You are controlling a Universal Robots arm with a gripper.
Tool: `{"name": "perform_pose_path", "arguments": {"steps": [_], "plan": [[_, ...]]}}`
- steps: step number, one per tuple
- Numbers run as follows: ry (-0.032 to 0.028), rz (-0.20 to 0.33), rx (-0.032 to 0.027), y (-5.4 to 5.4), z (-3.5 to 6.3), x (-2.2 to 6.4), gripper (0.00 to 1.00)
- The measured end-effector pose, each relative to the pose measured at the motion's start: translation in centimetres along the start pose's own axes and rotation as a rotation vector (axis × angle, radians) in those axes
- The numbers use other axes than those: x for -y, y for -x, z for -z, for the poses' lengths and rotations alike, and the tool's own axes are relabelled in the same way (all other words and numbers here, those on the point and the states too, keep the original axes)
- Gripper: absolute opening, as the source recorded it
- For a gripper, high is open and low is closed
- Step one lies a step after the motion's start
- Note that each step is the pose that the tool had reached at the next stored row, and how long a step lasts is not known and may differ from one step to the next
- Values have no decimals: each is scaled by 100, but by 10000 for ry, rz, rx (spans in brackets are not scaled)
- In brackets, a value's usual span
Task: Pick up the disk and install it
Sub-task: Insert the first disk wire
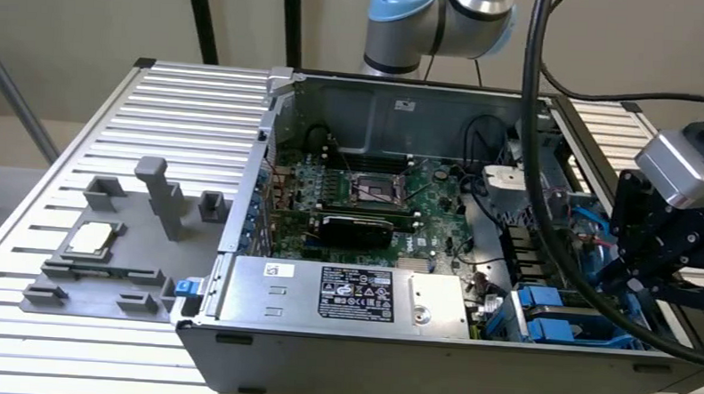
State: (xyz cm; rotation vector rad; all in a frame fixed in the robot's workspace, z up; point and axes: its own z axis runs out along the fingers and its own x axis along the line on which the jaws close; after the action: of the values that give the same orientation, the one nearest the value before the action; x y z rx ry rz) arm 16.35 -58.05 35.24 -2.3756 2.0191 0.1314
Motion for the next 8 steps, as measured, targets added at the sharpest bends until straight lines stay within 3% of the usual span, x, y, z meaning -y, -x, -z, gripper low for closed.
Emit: {"name": "perform_pose_path", "arguments": {"steps": [8], "plan": [[100, -445, 38, 10, -3, -48, 0]]}}
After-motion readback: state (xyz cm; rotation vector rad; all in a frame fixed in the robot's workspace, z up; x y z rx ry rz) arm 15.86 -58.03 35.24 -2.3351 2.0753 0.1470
